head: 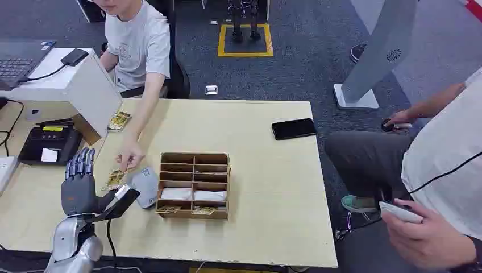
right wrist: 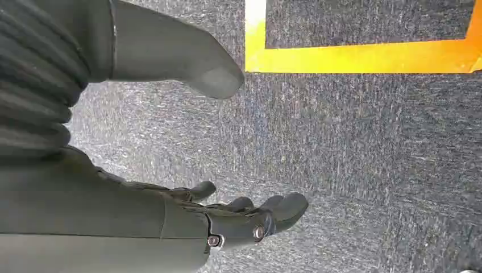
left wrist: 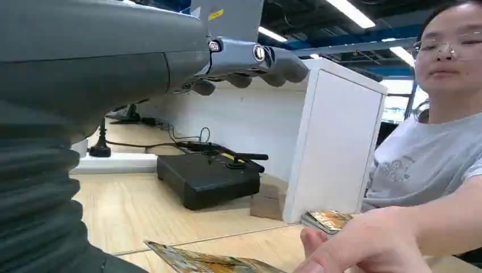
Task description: Pass the card to the sensor for recognition and then transmit it.
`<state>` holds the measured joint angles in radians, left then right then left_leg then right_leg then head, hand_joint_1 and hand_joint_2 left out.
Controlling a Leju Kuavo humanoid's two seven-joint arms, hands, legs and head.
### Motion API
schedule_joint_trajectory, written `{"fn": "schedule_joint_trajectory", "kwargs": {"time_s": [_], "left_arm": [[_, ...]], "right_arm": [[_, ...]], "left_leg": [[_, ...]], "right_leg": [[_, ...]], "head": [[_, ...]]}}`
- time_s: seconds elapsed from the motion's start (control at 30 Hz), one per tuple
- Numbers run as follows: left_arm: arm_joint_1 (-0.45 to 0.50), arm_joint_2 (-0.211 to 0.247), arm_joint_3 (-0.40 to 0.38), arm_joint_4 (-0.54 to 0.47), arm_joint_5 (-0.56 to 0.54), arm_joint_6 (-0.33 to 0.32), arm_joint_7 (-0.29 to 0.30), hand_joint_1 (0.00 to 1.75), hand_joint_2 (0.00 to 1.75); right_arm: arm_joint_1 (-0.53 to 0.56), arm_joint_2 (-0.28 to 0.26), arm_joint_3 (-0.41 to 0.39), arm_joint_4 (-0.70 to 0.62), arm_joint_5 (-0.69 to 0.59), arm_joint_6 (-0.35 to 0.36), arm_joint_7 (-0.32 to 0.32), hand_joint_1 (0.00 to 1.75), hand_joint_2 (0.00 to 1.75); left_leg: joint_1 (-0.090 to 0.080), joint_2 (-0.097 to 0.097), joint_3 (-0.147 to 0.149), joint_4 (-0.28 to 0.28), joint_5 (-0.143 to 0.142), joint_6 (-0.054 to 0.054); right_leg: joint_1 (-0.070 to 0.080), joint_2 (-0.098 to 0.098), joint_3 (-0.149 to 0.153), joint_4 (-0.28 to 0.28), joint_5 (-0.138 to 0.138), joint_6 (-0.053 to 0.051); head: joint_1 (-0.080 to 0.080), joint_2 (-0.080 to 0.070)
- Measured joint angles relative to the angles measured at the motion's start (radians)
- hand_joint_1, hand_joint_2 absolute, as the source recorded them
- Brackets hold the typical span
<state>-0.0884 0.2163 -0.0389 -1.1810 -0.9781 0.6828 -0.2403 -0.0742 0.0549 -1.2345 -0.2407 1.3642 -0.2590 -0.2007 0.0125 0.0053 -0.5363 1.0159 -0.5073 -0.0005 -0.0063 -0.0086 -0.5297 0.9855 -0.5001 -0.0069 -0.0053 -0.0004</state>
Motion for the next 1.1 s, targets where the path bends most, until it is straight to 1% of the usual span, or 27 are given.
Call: {"fn": "schedule_joint_trajectory", "kwargs": {"time_s": [0.87,0.93,0.97,1.1], "left_arm": [[0.0,0.0,0.002,0.0,0.0,0.0,-0.001,0.0,1.75],[0.001,0.0,0.002,0.0,0.015,-0.001,-0.012,0.0,1.75],[0.001,-0.001,0.002,0.0,0.025,-0.002,-0.018,1.75,1.75],[0.001,-0.003,0.002,0.0,0.086,-0.017,-0.048,1.75,1.75]], "right_arm": [[0.0,0.001,0.0,0.0,0.0,0.0,0.0,0.0,1.75],[0.0,0.001,0.0,0.0,0.0,0.0,0.0,0.0,1.75],[0.0,0.001,0.0,0.0,0.0,0.0,-0.001,0.0,1.75],[0.0,0.001,0.0,0.0,0.0,-0.001,-0.005,0.0,1.75]], "left_leg": [[0.0,0.0,0.0,0.0,0.0,0.0],[0.0,0.0,0.0,0.0,0.0,0.0],[0.0,0.0,0.0,0.0,0.0,0.0],[0.0,0.0,0.0,0.0,0.0,0.0]], "right_leg": [[0.0,0.0,0.0,0.0,0.0,0.0],[0.0,0.0,0.0,0.0,0.0,0.0],[0.0,0.0,0.0,0.0,0.0,0.0],[0.0,0.0,0.0,0.0,0.0,0.0]], "head": [[0.0,0.0],[0.0,0.0],[0.0,0.0],[0.0,0.0]]}}
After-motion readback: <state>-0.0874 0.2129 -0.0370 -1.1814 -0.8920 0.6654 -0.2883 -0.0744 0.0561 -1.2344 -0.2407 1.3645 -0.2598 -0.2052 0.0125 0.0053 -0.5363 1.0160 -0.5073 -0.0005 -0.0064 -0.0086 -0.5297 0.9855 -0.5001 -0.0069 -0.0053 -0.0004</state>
